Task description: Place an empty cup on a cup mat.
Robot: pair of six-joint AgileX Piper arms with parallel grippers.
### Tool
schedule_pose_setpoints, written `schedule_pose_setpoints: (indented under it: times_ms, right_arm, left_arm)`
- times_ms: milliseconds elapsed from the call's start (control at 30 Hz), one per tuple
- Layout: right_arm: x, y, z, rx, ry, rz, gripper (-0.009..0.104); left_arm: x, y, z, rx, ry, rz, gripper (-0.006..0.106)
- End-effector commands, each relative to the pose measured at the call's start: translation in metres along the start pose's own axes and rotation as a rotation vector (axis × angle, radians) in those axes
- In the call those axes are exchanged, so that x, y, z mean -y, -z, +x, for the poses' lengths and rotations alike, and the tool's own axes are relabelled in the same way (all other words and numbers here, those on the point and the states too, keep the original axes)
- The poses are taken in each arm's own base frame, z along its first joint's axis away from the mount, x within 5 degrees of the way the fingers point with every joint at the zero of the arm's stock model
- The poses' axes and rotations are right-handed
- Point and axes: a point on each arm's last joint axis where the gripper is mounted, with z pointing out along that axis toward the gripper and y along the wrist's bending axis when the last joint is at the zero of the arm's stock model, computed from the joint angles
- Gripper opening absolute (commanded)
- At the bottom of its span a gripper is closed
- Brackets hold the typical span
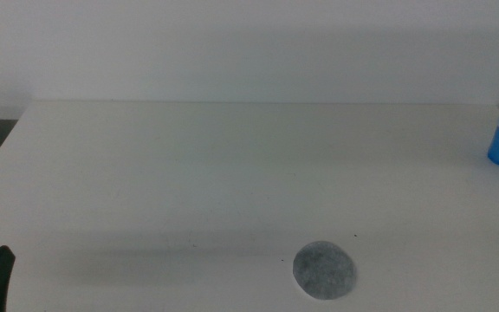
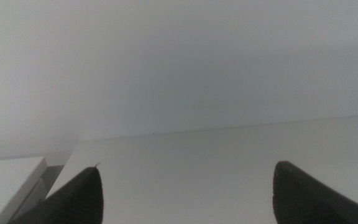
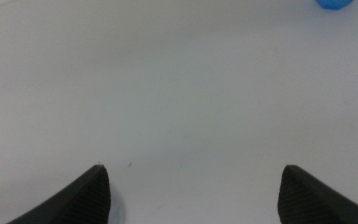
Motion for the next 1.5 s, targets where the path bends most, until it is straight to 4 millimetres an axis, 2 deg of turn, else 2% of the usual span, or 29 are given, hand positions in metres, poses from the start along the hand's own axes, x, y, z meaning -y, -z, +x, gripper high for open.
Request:
schedule_pose_setpoints:
  times_ms: [0,133,300,333,433,567,733,833,900,933,967,1000,1100,1167,1233,1333,1467]
  right_arm:
    - [0.005,-0.005,-0.025,-0.019,-0.026,0.053,0.093]
    - [0.029,-0.024,-0.077,-0.093,-0.107,0.080,0.093]
    - [0.071,-0.062,-0.130,-0.082,-0.207,0.134,0.092]
    - [0.107,-0.101,-0.154,-0.111,-0.258,0.176,0.086]
    - [0.130,-0.135,-0.164,-0.146,-0.285,0.196,0.082]
    - [0.147,-0.174,-0.169,-0.175,-0.288,0.203,0.079]
    - [0.167,-0.227,-0.161,-0.210,-0.311,0.210,0.075]
    - [0.175,-0.249,-0.154,-0.212,-0.341,0.219,0.072]
    - [0.181,-0.264,-0.149,-0.204,-0.356,0.223,0.051]
    - [0.181,-0.265,-0.149,-0.200,-0.354,0.222,0.037]
    - [0.181,-0.267,-0.149,-0.198,-0.343,0.210,0.015]
    - [0.180,-0.268,-0.149,-0.198,-0.324,0.195,-0.001]
    - [0.164,-0.252,-0.156,-0.197,-0.225,0.132,0.000]
    - [0.145,-0.237,-0.151,-0.245,-0.103,0.091,-0.001]
    - [0.125,-0.220,-0.139,-0.231,-0.087,0.088,-0.003]
    - [0.088,-0.188,-0.104,-0.159,-0.095,0.060,-0.003]
    - [0.036,-0.161,-0.043,-0.140,-0.054,0.024,-0.003]
  left_arm:
    - [0.000,0.000,-0.001,0.017,0.010,0.003,0.094]
    - [0.000,0.000,-0.001,0.017,0.010,0.003,0.094]
    - [0.000,0.000,-0.001,0.017,0.010,0.003,0.094]
    - [0.000,0.000,-0.001,0.017,0.010,0.003,0.094]
    - [0.000,0.000,-0.001,0.017,0.010,0.003,0.094]
    - [0.000,0.000,-0.001,0.017,0.010,0.003,0.094]
    - [0.000,0.000,-0.001,0.017,0.010,0.003,0.094]
    - [0.000,0.000,-0.001,0.017,0.010,0.003,0.094]
    - [0.000,0.000,-0.001,0.017,0.010,0.003,0.094]
    - [0.000,0.000,-0.001,0.017,0.010,0.003,0.094]
    - [0.000,0.000,-0.001,0.017,0.010,0.003,0.094]
    - [0.000,0.000,-0.001,0.017,0.010,0.003,0.094]
    - [0.000,0.000,-0.001,0.017,0.010,0.003,0.094]
    - [0.000,0.000,-0.001,0.017,0.010,0.003,0.094]
    - [0.000,0.000,-0.001,0.017,0.010,0.003,0.094]
    - [0.000,0.000,-0.001,0.017,0.010,0.003,0.094]
    - [0.000,0.000,-0.001,0.017,0.010,0.003,0.094]
